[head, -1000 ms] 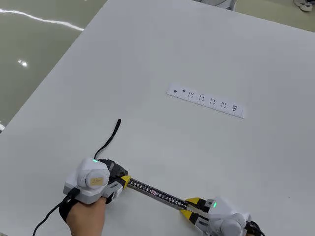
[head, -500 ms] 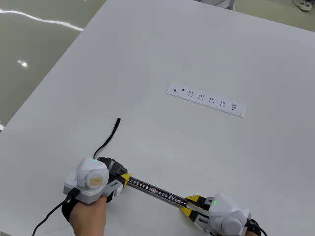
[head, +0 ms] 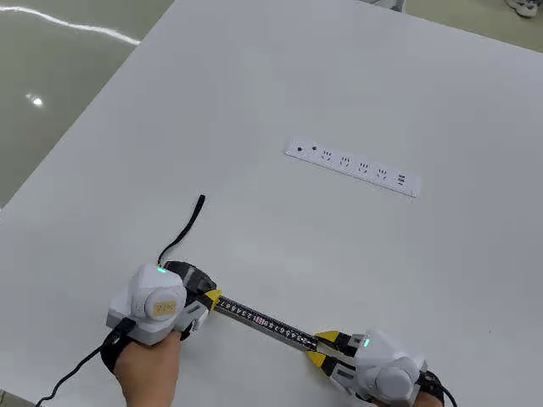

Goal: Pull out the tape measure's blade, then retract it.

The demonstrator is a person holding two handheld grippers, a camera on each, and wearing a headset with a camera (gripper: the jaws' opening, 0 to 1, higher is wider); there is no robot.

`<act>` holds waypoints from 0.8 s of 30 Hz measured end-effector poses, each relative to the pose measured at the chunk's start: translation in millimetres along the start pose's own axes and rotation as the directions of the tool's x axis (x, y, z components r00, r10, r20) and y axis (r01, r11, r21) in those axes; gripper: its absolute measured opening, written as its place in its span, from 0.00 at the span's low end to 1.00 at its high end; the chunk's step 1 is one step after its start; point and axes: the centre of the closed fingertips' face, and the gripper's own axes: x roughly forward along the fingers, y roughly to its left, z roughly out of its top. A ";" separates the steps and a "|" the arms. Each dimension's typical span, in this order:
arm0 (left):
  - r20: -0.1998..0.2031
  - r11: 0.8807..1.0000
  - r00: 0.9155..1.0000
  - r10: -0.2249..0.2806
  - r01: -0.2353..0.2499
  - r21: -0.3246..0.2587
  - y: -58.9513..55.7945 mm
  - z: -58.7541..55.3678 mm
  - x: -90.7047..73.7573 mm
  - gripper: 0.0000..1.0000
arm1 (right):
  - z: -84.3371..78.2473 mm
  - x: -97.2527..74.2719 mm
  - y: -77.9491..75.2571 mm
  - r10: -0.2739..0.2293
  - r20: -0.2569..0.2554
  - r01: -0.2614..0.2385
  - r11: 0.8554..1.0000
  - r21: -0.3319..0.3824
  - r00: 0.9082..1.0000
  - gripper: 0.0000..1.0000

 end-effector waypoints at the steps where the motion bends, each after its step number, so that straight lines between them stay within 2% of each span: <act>1: 0.000 1.000 1.000 0.000 0.000 0.000 0.0 0.0 0.0 0.64 | 0.0 0.0 0.0 0.000 0.000 0.000 1.000 0.000 1.000 0.14; 4: 0.001 1.000 1.000 -0.009 0.009 -0.012 0.7 -0.9 -0.8 0.63 | -0.7 0.2 -0.2 -0.007 -0.005 0.007 1.000 -0.004 1.000 0.14; 5: 0.004 0.999 1.000 -0.025 0.025 -0.025 0.2 -2.7 -3.8 0.63 | -1.3 -0.2 -1.1 -0.008 -0.004 0.008 1.000 -0.001 1.000 0.14; 7: 0.002 0.999 1.000 -0.031 0.031 -0.019 -0.9 -2.5 -3.6 0.63 | -2.2 0.3 -1.4 -0.006 -0.006 0.006 1.000 -0.007 1.000 0.14; 18: 0.005 0.998 0.999 -0.042 0.042 -0.042 -0.6 -2.1 -3.8 0.62 | 1.9 0.3 -5.0 -0.004 -0.005 0.003 1.000 -0.015 1.000 0.13; 24: 0.020 0.994 0.998 -0.058 0.060 -0.089 1.6 0.1 -3.9 0.62 | 15.4 -8.8 -12.3 -0.022 0.034 0.022 1.000 -0.015 0.999 0.13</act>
